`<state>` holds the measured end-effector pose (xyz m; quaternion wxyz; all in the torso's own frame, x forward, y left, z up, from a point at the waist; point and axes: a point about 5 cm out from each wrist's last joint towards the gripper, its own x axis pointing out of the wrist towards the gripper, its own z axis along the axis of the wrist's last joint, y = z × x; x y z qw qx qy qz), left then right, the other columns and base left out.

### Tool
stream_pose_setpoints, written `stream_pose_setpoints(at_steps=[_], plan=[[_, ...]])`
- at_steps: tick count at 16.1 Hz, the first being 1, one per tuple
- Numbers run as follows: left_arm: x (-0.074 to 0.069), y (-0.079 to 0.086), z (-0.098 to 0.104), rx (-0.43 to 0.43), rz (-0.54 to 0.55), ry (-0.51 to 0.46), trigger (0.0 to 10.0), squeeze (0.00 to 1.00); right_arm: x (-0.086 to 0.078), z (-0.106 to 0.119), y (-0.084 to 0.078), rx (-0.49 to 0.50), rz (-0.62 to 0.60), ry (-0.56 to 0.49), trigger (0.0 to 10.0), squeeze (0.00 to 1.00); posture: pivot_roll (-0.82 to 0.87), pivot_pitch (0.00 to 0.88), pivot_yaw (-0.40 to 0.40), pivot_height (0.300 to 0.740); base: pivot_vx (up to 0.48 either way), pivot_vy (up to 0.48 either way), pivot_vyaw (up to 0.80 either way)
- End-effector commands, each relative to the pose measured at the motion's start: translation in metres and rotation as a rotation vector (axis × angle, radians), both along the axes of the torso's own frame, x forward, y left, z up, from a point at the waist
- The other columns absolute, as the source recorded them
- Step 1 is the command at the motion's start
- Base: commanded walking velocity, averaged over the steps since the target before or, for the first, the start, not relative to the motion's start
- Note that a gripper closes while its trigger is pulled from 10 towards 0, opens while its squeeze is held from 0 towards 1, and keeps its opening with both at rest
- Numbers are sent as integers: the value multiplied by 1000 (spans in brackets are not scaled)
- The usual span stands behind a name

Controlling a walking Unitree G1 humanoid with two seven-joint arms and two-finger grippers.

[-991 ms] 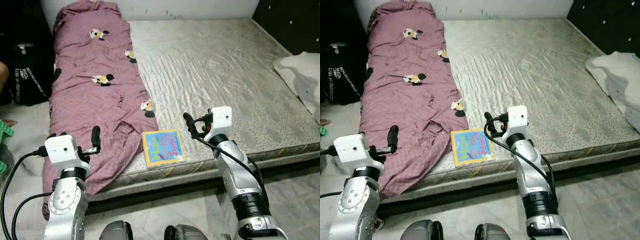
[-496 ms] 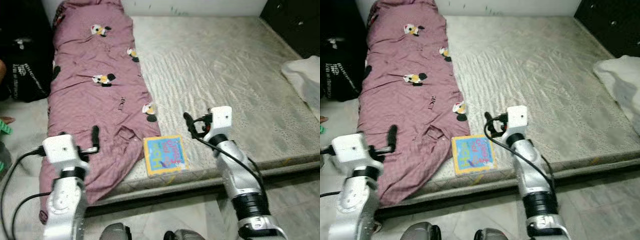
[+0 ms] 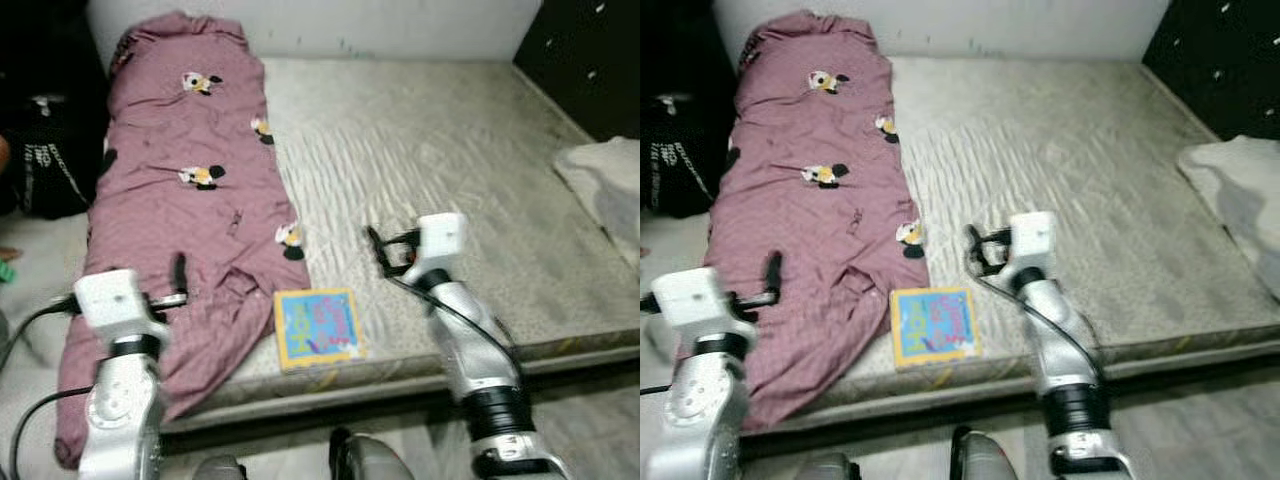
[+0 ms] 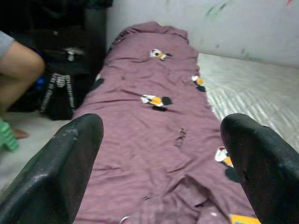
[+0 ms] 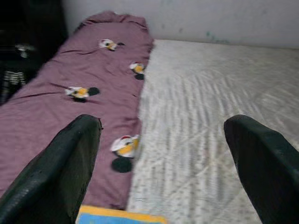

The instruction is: Clean up the room

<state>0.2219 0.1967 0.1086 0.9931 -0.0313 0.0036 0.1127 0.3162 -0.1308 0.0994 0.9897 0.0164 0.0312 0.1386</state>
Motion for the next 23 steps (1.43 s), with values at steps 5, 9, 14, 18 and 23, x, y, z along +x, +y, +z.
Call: stream_pose_setpoints(at_steps=[5, 9, 14, 18, 23], plan=[[-3, -1, 1, 21, 12, 20, 10000, 0, 1, 8, -5, -17, -15, -23, 10000, 0, 35, 128, -54, 740, 0, 0, 0], [-3, 1, 3, 26, 12, 22, 10000, 0, 1, 10, -2, -18, -9, -29, 10000, 0, 36, 149, -48, 691, 0, 0, 0], [-3, 1, 3, 30, 24, 23, 10000, 0, 2, 10, -2, -13, -8, -28, 10000, 0, 34, 153, -50, 664, 0, 0, 0], [-1, -1, 4, 25, 25, 17, 10000, 0, 3, 10, -3, -17, -10, -27, 10000, 0, 32, 139, -54, 664, 0, 0, 0], [1, -4, 3, 12, 5, 19, 10000, 0, 4, 9, -3, -20, -8, -27, 10000, 0, 29, 124, -59, 664, 0, 0, 0]])
